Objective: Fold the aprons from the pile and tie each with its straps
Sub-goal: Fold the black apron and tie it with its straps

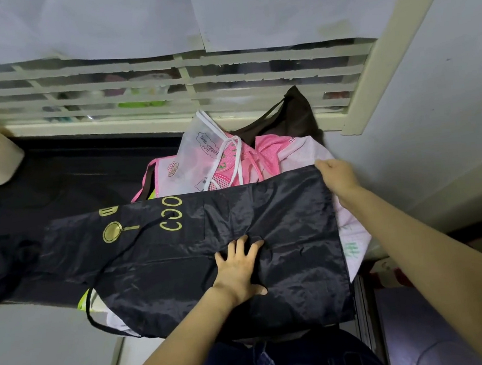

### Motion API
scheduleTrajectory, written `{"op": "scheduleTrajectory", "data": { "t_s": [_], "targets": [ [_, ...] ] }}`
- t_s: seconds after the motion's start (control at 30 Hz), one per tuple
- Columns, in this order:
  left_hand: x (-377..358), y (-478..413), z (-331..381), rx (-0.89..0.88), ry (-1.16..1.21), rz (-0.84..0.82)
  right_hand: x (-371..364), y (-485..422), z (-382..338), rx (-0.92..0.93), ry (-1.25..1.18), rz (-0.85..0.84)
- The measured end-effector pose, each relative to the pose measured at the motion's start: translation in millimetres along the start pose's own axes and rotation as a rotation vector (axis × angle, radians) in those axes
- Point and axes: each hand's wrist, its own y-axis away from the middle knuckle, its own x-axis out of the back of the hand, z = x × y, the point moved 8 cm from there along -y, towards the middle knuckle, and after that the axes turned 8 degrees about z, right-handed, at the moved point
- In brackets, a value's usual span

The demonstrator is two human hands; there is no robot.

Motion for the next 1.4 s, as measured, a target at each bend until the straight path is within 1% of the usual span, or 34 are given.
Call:
{"op": "scheduleTrajectory", "data": {
  "t_s": [0.1, 0.2, 0.3, 0.37, 0.43, 0.5, 0.57, 0.63, 0.67, 0.7, 0.77, 0.83, 0.87, 0.9, 0.93, 0.97, 1.0, 1.07, 1.1, 1.13, 1.2, 1.27, 1.37, 1.4],
  "targets": [
    [-1, 2, 1, 0.001, 0.034, -0.005, 4, 2, 10, 0.049, 0.071, 0.050],
    [-2, 3, 1, -0.001, 0.066, -0.015, -7, 17, 30, 0.009, 0.074, -0.037],
    [-4, 4, 1, -0.001, 0.099, -0.019, -4, 45, 52, -0.048, -0.009, -0.049],
    [-4, 4, 2, 0.000, 0.117, -0.019, -1, 66, 70, -0.027, 0.021, -0.062],
    [-4, 6, 3, -0.002, 0.127, -0.016, 4, 87, 85, -0.001, 0.105, -0.077],
    [0, 8, 6, -0.012, 0.104, 0.022, 5, 102, 96, 0.035, 0.159, -0.121],
    [9, 16, 14, -0.058, 0.026, 0.126, 10, 110, 97, 0.060, 0.183, -0.143],
    [20, 28, 25, -0.126, -0.051, 0.258, 20, 113, 89, 0.077, 0.184, -0.120],
    [21, 35, 31, -0.159, -0.078, 0.292, 24, 112, 87, 0.074, 0.173, -0.105],
    [17, 41, 36, -0.188, -0.098, 0.290, 26, 112, 86, 0.068, 0.170, -0.093],
    [1, 51, 41, -0.221, -0.129, 0.212, 28, 111, 88, 0.035, 0.181, -0.049],
    [-17, 58, 43, -0.234, -0.173, 0.113, 35, 116, 87, 0.078, 0.217, 0.080],
    [-24, 62, 44, -0.251, -0.196, 0.081, 37, 122, 82, 0.166, 0.267, 0.149],
    [-29, 64, 44, -0.265, -0.221, 0.061, 37, 132, 72, 0.309, 0.322, 0.195],
    [-32, 66, 45, -0.278, -0.239, 0.056, 31, 145, 64, 0.458, 0.357, 0.178],
    [-34, 67, 45, -0.288, -0.247, 0.063, 18, 160, 60, 0.573, 0.384, 0.070],
    [-34, 68, 45, -0.296, -0.253, 0.079, 2, 176, 62, 0.650, 0.428, -0.094],
    [-35, 71, 44, -0.309, -0.277, 0.121, -30, 204, 84, 0.717, 0.612, -0.431],
    [-37, 73, 43, -0.312, -0.292, 0.129, -39, 211, 98, 0.726, 0.721, -0.533],
    [-38, 77, 42, -0.313, -0.305, 0.130, -44, 215, 109, 0.738, 0.813, -0.588],
    [-42, 86, 40, -0.315, -0.324, 0.123, -47, 216, 115, 0.786, 0.937, -0.612],
    [-40, 92, 36, -0.291, -0.326, 0.159, -48, 217, 114, 0.820, 1.035, -0.628],
    [-40, 96, 19, -0.197, -0.253, 0.301, -51, 221, 111, 0.821, 1.096, -0.657],
    [-41, 96, 12, -0.168, -0.239, 0.307, -51, 222, 112, 0.816, 1.105, -0.668]
  ]
}}
